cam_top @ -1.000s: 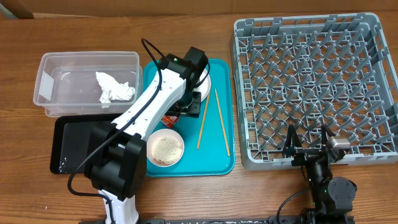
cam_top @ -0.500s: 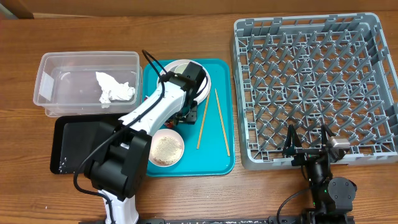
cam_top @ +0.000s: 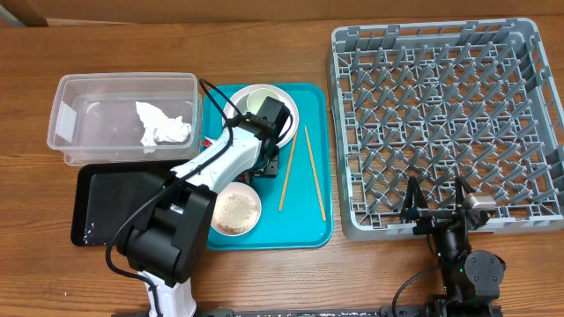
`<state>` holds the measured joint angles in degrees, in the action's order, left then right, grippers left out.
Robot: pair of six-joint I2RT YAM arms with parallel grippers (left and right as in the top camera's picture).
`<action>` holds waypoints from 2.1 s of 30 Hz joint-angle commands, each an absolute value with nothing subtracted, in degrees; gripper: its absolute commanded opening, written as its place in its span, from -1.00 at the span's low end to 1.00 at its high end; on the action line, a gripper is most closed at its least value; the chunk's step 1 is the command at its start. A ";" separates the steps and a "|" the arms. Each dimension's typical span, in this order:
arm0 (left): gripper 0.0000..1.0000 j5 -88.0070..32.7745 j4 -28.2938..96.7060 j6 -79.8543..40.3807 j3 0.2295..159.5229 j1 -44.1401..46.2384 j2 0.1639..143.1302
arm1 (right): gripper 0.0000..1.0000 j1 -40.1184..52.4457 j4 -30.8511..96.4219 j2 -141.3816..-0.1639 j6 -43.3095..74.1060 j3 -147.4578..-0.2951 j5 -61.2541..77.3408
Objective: Sort waste into correct bins and load items into the dishwasher
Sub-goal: 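Reach the left gripper back to the tray and grasp the red wrapper, then carry the red wrapper with the left gripper into the clear bin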
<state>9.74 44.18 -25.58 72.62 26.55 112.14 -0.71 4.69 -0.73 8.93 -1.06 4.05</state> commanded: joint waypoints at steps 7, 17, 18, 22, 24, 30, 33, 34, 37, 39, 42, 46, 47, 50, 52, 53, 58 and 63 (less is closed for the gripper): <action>-0.92 10.94 44.27 -26.37 70.91 26.37 112.77 | 1.00 -0.75 4.43 -0.16 8.51 -0.45 3.97; -0.92 5.78 50.65 -21.54 77.58 26.44 111.53 | 1.00 -0.75 4.43 -0.16 8.54 -0.45 3.97; -0.92 5.23 51.88 -21.37 79.02 26.44 111.09 | 1.00 -0.75 4.43 -0.16 8.51 -0.45 3.97; -0.92 3.95 57.32 -21.39 85.91 26.44 108.47 | 1.00 -0.75 4.43 -0.16 8.51 -0.45 3.97; -0.92 3.42 59.57 -21.39 88.51 26.46 107.09 | 1.00 -0.75 4.43 -0.16 8.51 -0.45 3.97; -0.92 3.68 64.60 -21.23 93.84 26.20 102.37 | 1.00 -0.75 4.43 -0.16 8.51 -0.45 3.97; -0.92 4.80 64.64 -17.76 94.85 25.82 100.09 | 1.00 -0.75 4.43 -0.16 8.51 -0.45 3.97; -0.92 6.31 64.64 -17.04 95.33 25.58 99.26 | 1.00 -0.78 4.43 -0.16 8.51 -0.45 3.97; -0.92 12.05 64.88 -16.62 97.19 24.99 97.08 | 1.00 -0.75 4.43 -0.16 8.54 -0.45 3.97; -0.92 15.92 64.99 -16.64 98.67 24.67 95.66 | 1.00 -0.75 4.43 -0.16 8.51 -0.45 3.97; -0.92 24.23 64.62 -16.69 100.20 24.29 93.21 | 1.00 -0.75 4.43 -0.16 8.54 -0.45 3.97; -0.92 36.95 64.51 -16.69 100.31 24.10 90.59 | 1.00 -0.75 4.43 -0.16 8.51 -0.45 3.97; -0.92 39.16 64.71 -16.69 100.31 23.97 90.37 | 1.00 -0.75 4.43 -0.16 8.51 -0.45 3.97; -0.92 43.64 66.06 -16.71 100.22 23.03 90.32 | 1.00 -0.75 4.43 -0.16 8.51 -0.45 3.97; -0.92 43.66 66.83 -17.04 99.94 21.87 90.35 | 0.99 -0.75 4.43 -0.16 8.54 -0.45 3.97; -0.92 43.68 67.35 -18.04 99.79 21.10 90.35 | 1.00 -0.75 4.43 -0.16 8.51 -0.45 3.97; -0.92 42.33 69.56 -23.51 99.15 16.45 91.33 | 1.00 -0.75 4.43 -0.16 8.51 -0.45 3.97; -0.92 36.32 69.65 -23.81 97.93 11.44 92.71 | 1.00 -0.75 4.43 -0.16 8.51 -0.45 3.97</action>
